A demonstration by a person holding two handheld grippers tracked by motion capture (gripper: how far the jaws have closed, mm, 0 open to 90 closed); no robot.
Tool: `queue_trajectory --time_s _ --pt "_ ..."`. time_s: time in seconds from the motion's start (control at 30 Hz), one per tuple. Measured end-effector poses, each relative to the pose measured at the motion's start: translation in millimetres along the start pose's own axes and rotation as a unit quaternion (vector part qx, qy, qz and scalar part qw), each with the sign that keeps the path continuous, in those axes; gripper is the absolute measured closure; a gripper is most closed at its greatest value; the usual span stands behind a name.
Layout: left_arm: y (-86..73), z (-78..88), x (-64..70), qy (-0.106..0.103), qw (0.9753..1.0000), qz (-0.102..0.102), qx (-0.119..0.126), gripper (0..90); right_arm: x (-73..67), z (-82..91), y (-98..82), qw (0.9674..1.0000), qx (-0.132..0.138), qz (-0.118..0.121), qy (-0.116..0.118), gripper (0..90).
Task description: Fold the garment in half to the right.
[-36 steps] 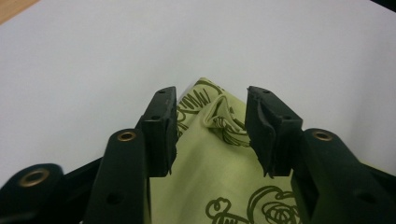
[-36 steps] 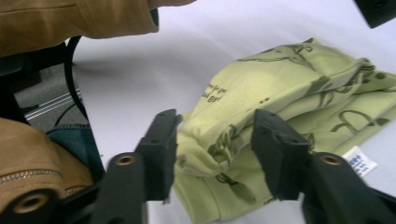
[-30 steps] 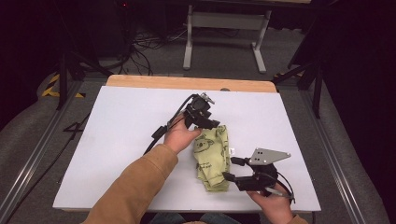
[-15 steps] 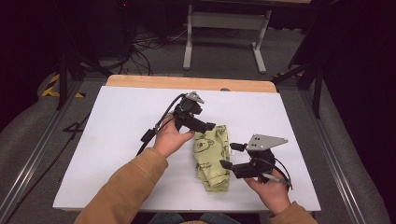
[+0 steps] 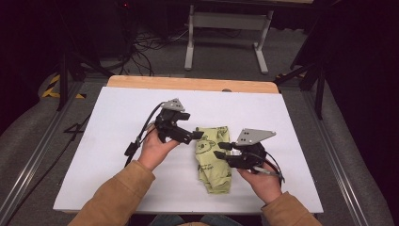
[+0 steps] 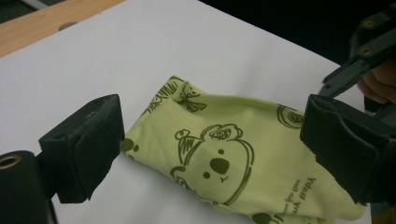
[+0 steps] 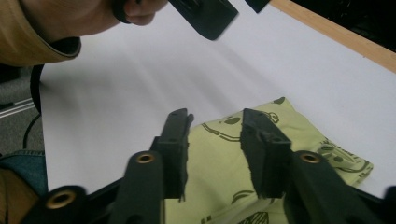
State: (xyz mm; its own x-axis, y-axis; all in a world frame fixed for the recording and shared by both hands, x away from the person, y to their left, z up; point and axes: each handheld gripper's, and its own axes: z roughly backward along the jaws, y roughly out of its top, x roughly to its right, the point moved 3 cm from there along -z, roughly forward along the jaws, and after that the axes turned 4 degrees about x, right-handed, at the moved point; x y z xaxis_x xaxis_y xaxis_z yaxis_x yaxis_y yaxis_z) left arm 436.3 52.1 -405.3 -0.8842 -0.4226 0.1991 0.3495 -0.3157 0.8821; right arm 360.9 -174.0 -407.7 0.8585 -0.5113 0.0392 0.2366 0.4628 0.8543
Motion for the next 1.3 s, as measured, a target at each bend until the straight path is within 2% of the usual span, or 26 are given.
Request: queue_trajectory --time_s 0.13,0.37,0.5,0.57,0.73,0.87,0.9,1.07,1.3 --pt "-12.4 17.7 7.2 0.002 0.9999 -0.007 0.014 8.1 -0.4 -13.7 -0.2 0.9999 -0.012 0.008 0.000 76.9" --pt "-26.9 37.8 16.1 0.000 0.9992 -0.010 0.038 8.5 1.1 -30.8 -4.9 0.9992 -0.037 0.012 0.000 80.9" --pt "-35.5 48.9 20.6 0.010 0.9987 -0.027 0.043 8.4 2.9 -32.3 -15.7 0.9988 -0.049 0.004 -0.002 78.6" --pt "-38.6 53.2 21.3 0.005 0.9983 -0.023 0.054 8.4 4.1 -32.1 -21.3 0.9985 -0.054 -0.003 -0.004 75.8" --pt "-43.7 60.8 20.9 0.008 0.9981 -0.028 0.055 8.1 6.0 -27.7 -32.6 0.9985 -0.051 -0.014 -0.012 69.5" --pt "-48.6 66.4 17.8 0.010 0.9980 -0.023 0.058 8.1 6.6 -25.2 -43.0 0.9984 -0.050 -0.023 -0.013 64.8" --pt "-50.0 67.1 17.8 0.008 0.9982 -0.017 0.058 8.0 6.8 -25.0 -45.7 0.9983 -0.051 -0.026 -0.013 63.8" --pt "-53.6 67.8 15.9 0.009 0.9982 -0.013 0.057 7.8 8.1 -23.8 -58.1 0.9978 -0.050 -0.041 -0.012 58.5" --pt "-55.9 64.2 17.8 0.001 0.9984 -0.009 0.055 7.8 4.7 -29.0 -69.5 0.9974 -0.054 -0.048 -0.007 56.6"
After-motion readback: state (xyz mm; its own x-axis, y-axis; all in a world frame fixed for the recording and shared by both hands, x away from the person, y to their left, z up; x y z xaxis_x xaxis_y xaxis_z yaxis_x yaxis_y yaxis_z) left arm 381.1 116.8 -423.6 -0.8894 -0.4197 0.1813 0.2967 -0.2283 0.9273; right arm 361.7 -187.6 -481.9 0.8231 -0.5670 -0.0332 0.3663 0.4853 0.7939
